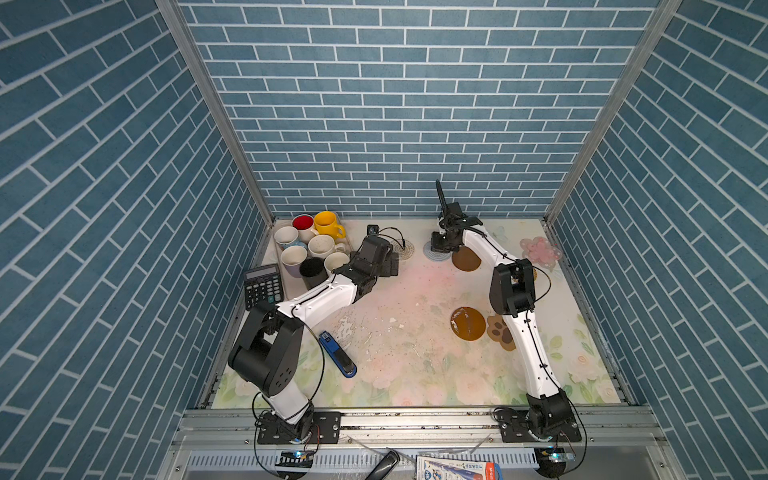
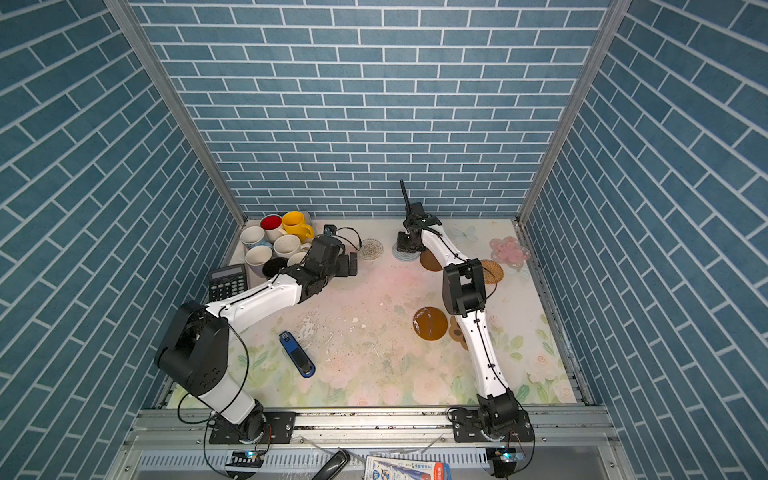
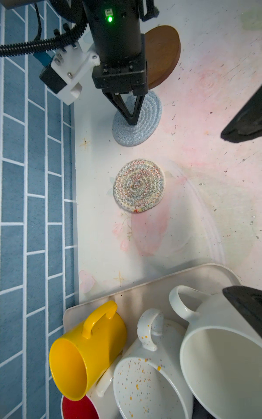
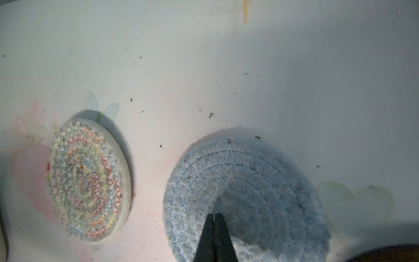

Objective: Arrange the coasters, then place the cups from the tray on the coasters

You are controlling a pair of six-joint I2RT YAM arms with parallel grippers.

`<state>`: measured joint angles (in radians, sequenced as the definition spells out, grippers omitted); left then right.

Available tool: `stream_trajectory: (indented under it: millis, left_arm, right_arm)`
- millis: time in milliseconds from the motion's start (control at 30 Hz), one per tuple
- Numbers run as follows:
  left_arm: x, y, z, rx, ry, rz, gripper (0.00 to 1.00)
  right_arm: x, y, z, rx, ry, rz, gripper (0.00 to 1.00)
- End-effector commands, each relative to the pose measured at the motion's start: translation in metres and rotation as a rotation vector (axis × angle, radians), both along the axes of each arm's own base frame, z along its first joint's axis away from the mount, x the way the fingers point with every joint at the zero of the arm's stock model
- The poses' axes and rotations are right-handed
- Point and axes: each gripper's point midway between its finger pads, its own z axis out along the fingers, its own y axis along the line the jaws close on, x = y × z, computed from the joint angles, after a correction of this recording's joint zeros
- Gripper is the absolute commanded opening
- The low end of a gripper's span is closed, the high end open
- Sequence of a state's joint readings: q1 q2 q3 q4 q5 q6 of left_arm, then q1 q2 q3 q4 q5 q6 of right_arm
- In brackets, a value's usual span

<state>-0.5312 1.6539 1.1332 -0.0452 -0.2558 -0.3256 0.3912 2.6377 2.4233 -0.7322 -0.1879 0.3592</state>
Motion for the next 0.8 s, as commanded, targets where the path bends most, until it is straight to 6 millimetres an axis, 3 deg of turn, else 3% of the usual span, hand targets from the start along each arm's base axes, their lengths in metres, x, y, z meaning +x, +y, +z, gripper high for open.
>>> stream_trajectory:
  millis: [0,167,400,533,700,767]
  left_arm:
    - [0.001,-0.001,0.006,-0.033,-0.017,-0.011,0.99]
    - [0.001,-0.001,0.005,-0.031,-0.015,-0.01,0.99]
    - [-0.003,0.008,0.004,-0.024,-0.023,0.023,0.99]
    - [-0.016,0.007,0.007,-0.065,-0.001,0.035,0.99]
    - [-0.04,-0.018,0.009,-0.053,0.035,-0.024,0.99]
    - [-0.055,-0.034,0.009,-0.024,0.054,-0.065,0.99]
  right_arm:
    - [0.006,-0.003,-0.007,0.007,-0.009,-0.016,0.0]
    - [0.017,0.002,0.032,0.047,-0.096,-0.006,0.01]
    - [0.003,-0.009,0.104,0.047,-0.183,0.006,0.41]
    - [-0.025,-0.034,0.13,0.041,-0.176,-0.018,0.61]
    - [-0.081,-0.074,0.156,0.026,-0.213,-0.07,0.63]
    - [-0.11,-0.091,0.146,-0.006,-0.192,-0.09,0.64]
